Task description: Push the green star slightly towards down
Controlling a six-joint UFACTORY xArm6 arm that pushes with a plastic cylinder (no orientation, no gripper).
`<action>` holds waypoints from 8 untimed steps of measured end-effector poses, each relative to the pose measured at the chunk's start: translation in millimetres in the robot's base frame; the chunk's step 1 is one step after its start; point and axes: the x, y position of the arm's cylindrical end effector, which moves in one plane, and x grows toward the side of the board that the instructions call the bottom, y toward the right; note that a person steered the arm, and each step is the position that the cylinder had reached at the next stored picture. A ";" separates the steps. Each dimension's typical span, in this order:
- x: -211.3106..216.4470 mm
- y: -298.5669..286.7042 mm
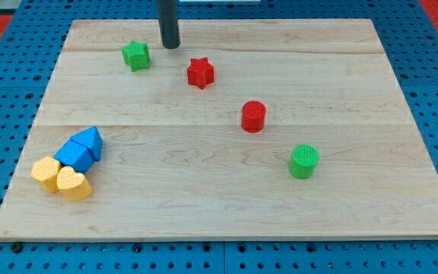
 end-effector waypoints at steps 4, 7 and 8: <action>-16.5 -97.3; 57.8 -46.9; 60.3 1.2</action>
